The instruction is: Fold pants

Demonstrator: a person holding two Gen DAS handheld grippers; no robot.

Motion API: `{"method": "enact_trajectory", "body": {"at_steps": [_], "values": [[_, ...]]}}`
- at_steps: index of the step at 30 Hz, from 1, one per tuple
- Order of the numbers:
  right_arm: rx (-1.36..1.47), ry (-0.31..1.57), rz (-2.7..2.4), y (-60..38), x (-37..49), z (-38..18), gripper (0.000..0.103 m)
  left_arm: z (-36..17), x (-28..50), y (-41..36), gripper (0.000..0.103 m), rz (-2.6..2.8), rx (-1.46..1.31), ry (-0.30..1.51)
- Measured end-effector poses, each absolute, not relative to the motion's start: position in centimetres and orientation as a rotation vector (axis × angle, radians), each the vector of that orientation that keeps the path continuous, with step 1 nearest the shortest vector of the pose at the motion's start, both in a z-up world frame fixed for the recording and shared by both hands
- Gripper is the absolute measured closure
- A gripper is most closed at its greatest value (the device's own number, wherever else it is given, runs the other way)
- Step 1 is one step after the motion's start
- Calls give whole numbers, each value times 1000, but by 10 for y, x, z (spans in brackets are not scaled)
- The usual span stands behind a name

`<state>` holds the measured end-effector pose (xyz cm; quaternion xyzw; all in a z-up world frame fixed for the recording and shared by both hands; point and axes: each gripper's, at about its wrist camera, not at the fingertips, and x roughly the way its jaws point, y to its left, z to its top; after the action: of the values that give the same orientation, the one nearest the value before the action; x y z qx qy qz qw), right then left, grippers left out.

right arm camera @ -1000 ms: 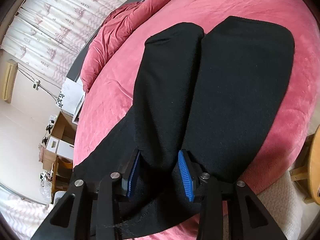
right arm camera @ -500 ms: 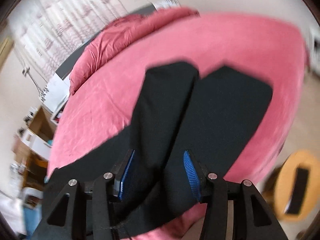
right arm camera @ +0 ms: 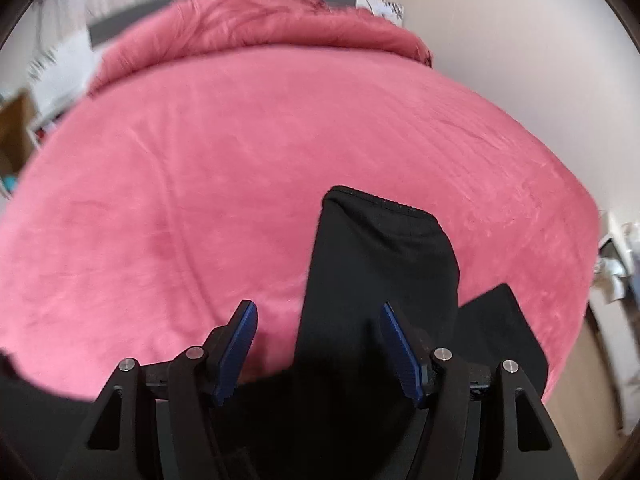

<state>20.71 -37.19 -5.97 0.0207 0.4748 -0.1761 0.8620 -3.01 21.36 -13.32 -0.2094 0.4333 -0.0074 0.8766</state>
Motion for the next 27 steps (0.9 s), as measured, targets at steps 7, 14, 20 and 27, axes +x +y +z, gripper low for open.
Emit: {"method": "enact_trajectory", "body": {"at_steps": [7, 14, 20, 27], "values": [[-9, 1157, -461, -399, 238, -94, 61, -126, -38, 214, 76, -23, -440, 909], [151, 1023, -398, -447, 186, -53, 95, -130, -36, 215, 76, -20, -442, 909], [504, 848, -453, -523, 100, -29, 95, -129, -37, 217, 76, -12, -450, 908], [922, 841, -408, -583, 33, -107, 91, -126, -37, 215, 75, -15, -440, 915]]}}
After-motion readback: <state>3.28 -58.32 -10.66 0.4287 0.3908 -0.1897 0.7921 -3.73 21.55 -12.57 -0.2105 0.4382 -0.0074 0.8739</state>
